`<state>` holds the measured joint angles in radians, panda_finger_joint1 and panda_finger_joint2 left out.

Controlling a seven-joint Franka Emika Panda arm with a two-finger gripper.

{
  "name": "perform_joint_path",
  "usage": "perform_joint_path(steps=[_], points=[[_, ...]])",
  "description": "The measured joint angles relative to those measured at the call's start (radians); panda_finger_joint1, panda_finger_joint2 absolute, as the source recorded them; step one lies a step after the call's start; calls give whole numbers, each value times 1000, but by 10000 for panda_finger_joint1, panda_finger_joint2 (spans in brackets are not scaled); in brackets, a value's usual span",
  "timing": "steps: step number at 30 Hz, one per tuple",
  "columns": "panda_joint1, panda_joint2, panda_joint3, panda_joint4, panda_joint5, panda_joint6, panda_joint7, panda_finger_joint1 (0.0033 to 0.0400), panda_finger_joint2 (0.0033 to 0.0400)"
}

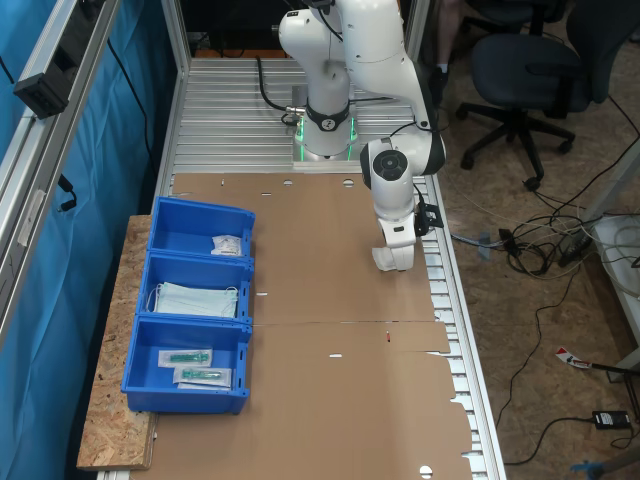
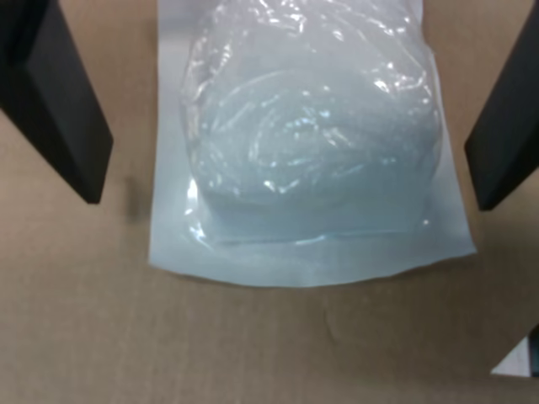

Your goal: Pick and place sorting task of medical equipment.

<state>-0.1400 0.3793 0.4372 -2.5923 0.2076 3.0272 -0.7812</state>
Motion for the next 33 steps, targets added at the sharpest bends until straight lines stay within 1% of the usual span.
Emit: perform_joint_path(steps=[5,24,33], points=[[0,17,0,-1,0,13,0,400,400],[1,19,-1,-2,0,33,-2,400,400],[9,19,-8,-2,0,35,-3,400,400]])
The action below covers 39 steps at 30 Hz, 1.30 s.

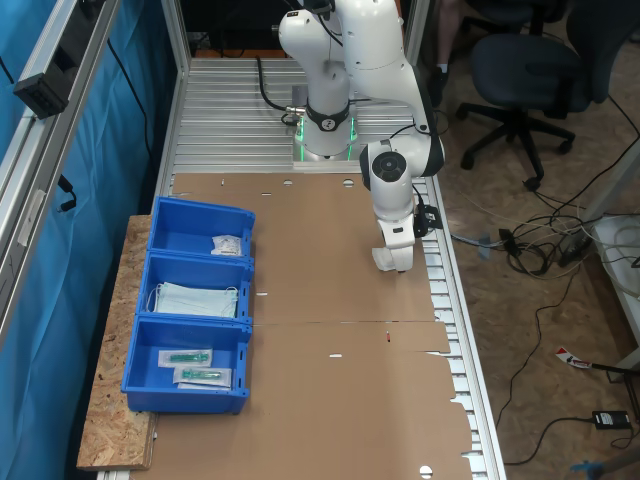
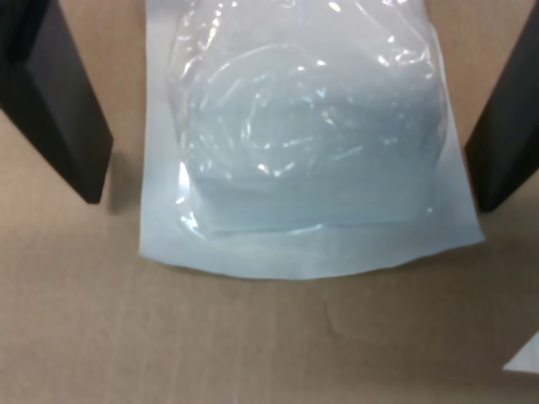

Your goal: Pick and place sorting task of medical equipment.

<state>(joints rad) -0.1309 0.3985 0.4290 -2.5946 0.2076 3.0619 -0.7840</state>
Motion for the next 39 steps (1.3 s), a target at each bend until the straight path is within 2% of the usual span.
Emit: perform_joint_path(steps=[39], points=[[23,-3,-21,0,0,2,-1,400,400]])
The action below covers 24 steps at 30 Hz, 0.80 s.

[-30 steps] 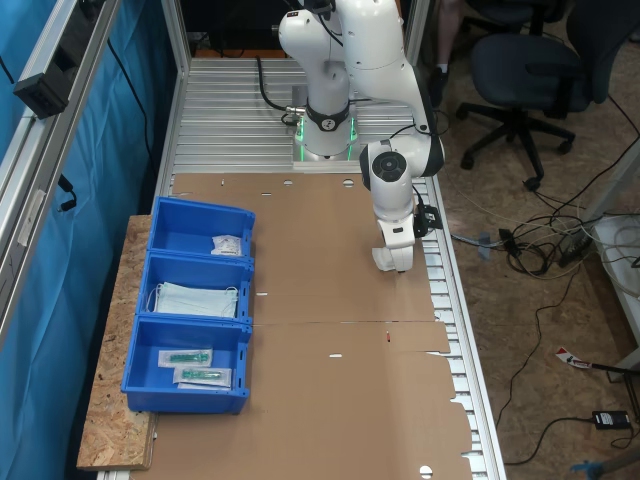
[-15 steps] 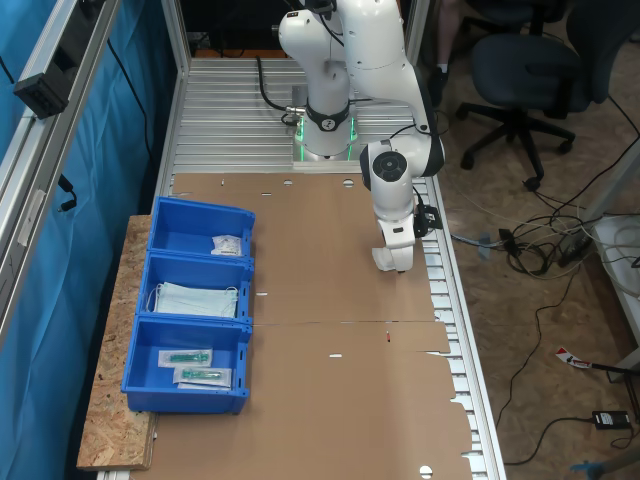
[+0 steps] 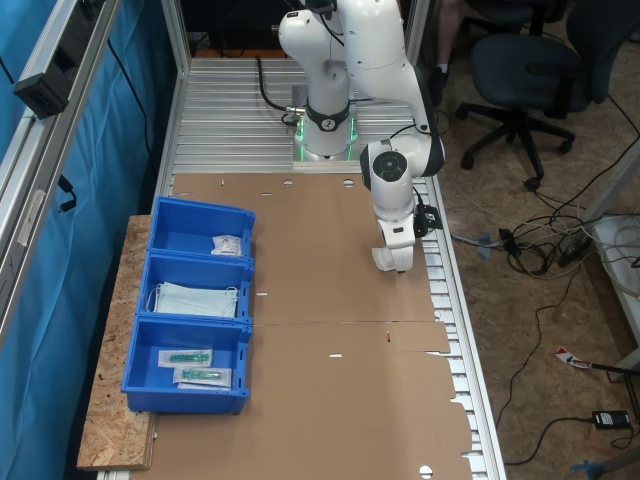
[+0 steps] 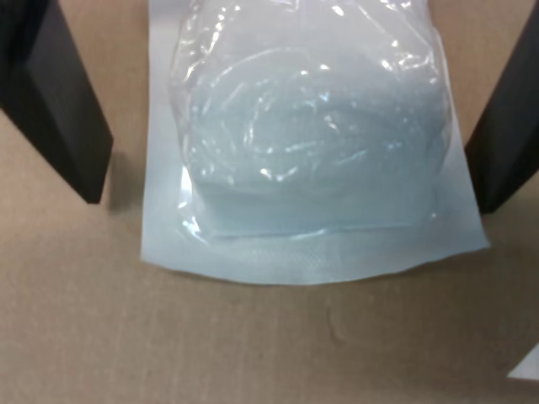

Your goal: Pick and place sorting task of medical equipment.

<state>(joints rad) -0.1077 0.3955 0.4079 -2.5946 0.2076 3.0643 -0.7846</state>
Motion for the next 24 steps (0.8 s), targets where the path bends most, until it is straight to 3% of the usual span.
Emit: perform_joint_path(steps=[23,24], points=[[3,-4,-2,-19,0,14,0,400,400],[3,-5,-2,-21,0,14,0,266,266]])
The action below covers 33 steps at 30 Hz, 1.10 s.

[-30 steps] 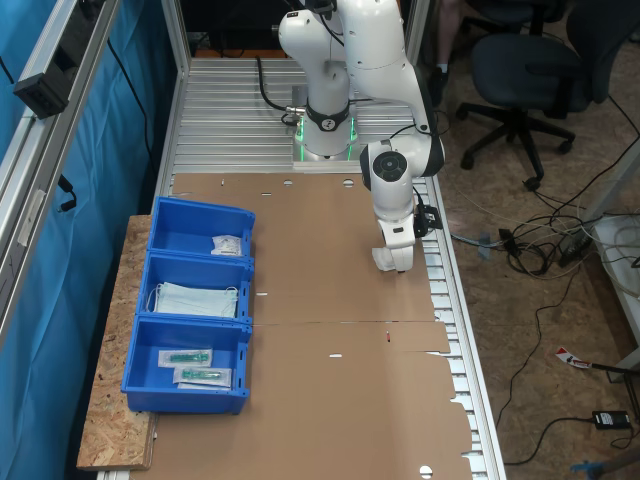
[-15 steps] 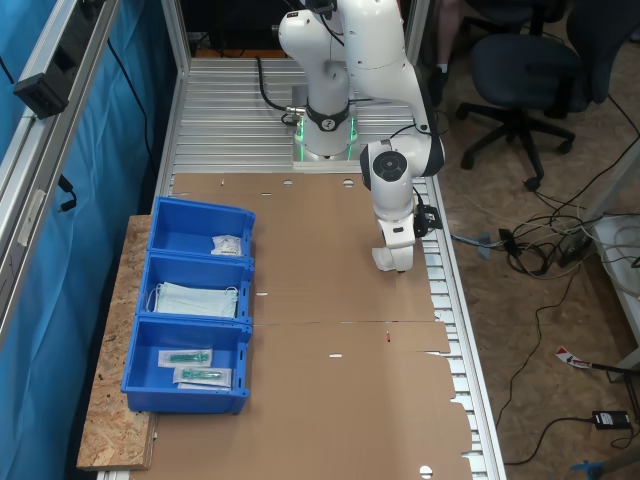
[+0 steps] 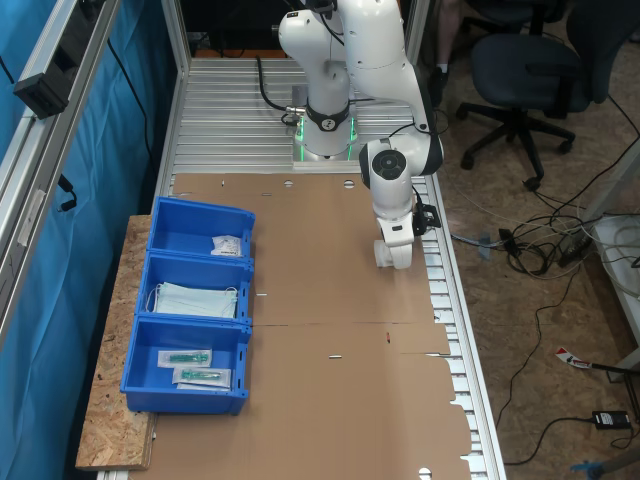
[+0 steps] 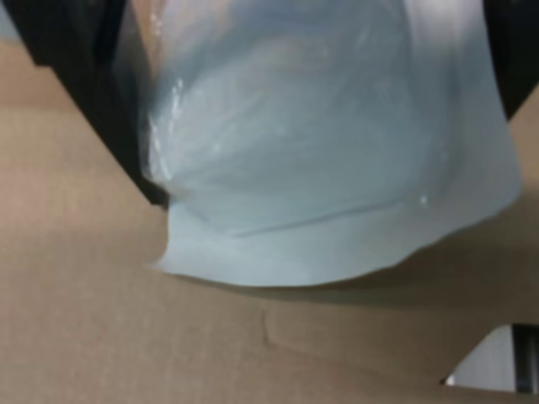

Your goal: Pick and place sorting task of medical equipment.

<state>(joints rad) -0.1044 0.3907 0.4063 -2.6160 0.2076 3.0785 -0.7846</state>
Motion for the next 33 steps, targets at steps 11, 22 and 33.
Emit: perform_joint_path(steps=[11,22,33], points=[[0,-3,-2,-6,0,2,-12,172,172],[0,-6,-3,-7,0,2,-20,71,71],[-7,-53,-39,-19,0,2,-34,71,71]])
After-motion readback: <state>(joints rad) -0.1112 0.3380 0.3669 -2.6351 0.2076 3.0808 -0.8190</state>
